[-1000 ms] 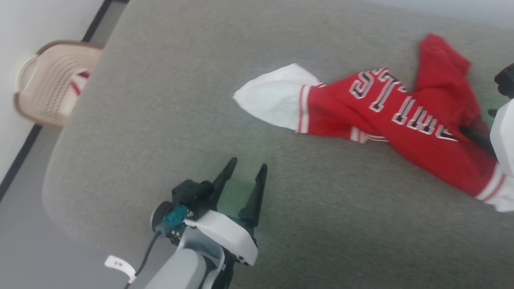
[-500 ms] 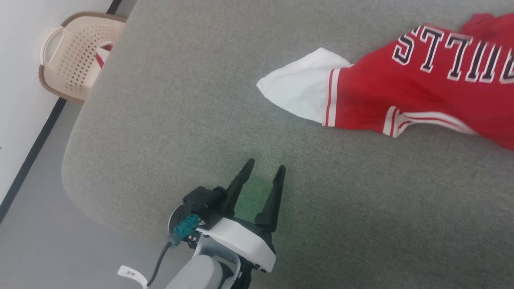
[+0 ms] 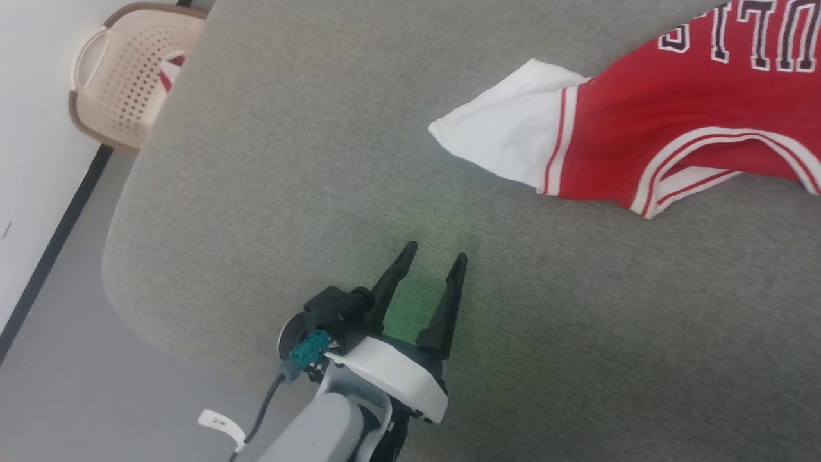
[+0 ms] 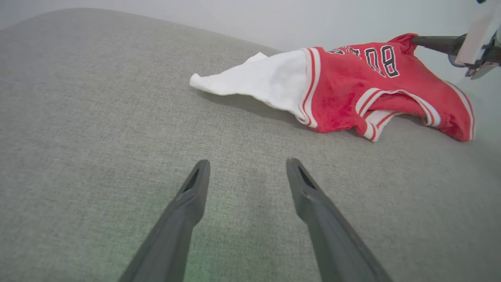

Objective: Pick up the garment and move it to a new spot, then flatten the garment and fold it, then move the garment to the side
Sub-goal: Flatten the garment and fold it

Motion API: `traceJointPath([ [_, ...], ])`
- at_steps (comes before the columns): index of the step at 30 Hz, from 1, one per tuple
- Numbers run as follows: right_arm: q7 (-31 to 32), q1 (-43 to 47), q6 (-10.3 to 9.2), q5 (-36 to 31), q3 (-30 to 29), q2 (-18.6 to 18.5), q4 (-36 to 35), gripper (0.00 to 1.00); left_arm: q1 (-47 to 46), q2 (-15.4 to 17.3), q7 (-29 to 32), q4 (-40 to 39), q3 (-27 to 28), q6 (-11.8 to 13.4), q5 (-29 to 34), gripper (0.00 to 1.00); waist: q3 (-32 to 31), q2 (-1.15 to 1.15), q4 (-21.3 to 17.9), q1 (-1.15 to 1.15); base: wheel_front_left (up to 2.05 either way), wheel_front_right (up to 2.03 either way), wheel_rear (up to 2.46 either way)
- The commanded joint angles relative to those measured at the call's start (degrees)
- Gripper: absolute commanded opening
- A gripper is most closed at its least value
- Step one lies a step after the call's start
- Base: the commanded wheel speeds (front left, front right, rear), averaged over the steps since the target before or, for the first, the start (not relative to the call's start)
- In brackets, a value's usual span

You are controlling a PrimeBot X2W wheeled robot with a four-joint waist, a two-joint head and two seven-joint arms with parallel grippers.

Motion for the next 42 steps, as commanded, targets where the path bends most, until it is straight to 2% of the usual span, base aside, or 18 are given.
traceJointPath([
  [1, -1.4, 0.8, -0.08, 0.6, -0.4, 0.2, 0.8, 1.0, -1.1, 0.4, -0.3, 0.2, 0.1, -0.3, 0.3, 1.0, -0.7, 0.0, -0.8, 0.0, 0.0, 0.0, 0.0],
  [5, -6.2, 3.6, -0.07, 2.3, -0.3, 2.2, -0.4, 1.0, -1.7, 2.4, 0.2, 0.4, 0.8, -0.3, 1.0, 1.0, -3.1, 0.0, -3.3, 0.0, 0.0, 0.0, 0.0],
  [10, -11.2, 9.1, -0.07, 6.6, -0.3, 1.3, -6.4, 1.0, -5.3, 7.2, 3.8, -1.5, 0.1, -1.5, 3.4, 1.0, -6.6, 0.0, -7.3, 0.0, 0.0, 0.0, 0.0],
  [11, -11.8, 10.4, -0.07, 7.5, -0.8, 0.8, -8.1, 1.0, -6.4, 8.3, 5.1, -1.8, -0.5, -2.3, 3.9, 1.0, -7.2, 0.0, -8.2, 0.0, 0.0, 0.0, 0.0],
  [12, -12.6, 13.9, -0.06, 9.8, -1.9, -0.3, -12.6, 1.0, -9.7, 10.9, 8.1, -2.4, -1.6, -4.4, 5.6, 1.0, -8.4, 0.0, -10.0, 0.0, 0.0, 0.0, 0.0],
  [16, -13.0, 21.4, -0.07, 11.2, -7.8, -2.4, -22.7, 1.0, -17.4, 14.6, 15.1, -2.4, -3.9, -9.8, 6.5, 1.0, -9.0, 0.0, -15.0, 0.0, 0.0, 0.0, 0.0],
  [18, -12.9, 27.0, -0.07, 10.7, -12.9, -2.0, -27.8, 1.0, -21.6, 15.2, 19.2, -1.0, -5.7, -11.8, 4.9, 1.0, -8.8, 0.0, -17.7, 0.0, 0.0, 0.0, 0.0],
  [21, -12.9, 34.8, -0.06, 8.8, -21.0, -0.5, -33.7, 1.0, -28.6, 15.5, 25.7, 2.2, -9.5, -13.1, 1.0, 1.0, -7.5, 0.0, -21.7, 0.0, 0.0, 0.0, 0.0],
  [25, -12.9, 43.3, -0.05, 6.1, -29.9, 2.8, -39.9, 1.0, -38.6, 16.2, 32.8, 6.3, -18.0, -13.1, -6.1, 1.0, -5.3, 0.0, -26.3, 0.0, 0.0, 0.0, 0.0],
  [29, -12.9, 48.4, -0.04, 3.7, -35.9, 6.1, -44.6, 1.0, -47.7, 16.3, 38.2, 10.5, -25.1, -13.1, -14.6, 1.0, -3.1, 0.0, -29.9, 0.0, 0.0, 0.0, 0.0],
  [31, -12.9, 49.8, -0.04, 2.9, -37.7, 7.6, -46.1, 1.0, -50.5, 15.8, 39.7, 12.5, -28.8, -13.1, -18.1, 1.0, -2.1, 0.0, -31.3, 0.0, 0.0, 0.0, 0.0],
  [36, -12.9, 50.6, -0.04, 1.8, -39.3, 10.6, -48.8, 1.0, -56.9, 15.3, 40.3, 18.5, -36.3, -13.1, -22.5, 1.0, 0.3, 0.0, -34.4, 0.0, 0.0, 0.0, 0.0],
  [42, -12.9, 49.4, -0.04, 1.4, -38.7, 12.6, -50.0, 1.0, -60.0, 15.3, 38.4, 25.1, -39.5, -13.2, -21.2, 1.0, 2.3, 0.0, -36.9, 0.0, 0.0, 0.0, 0.0],
])
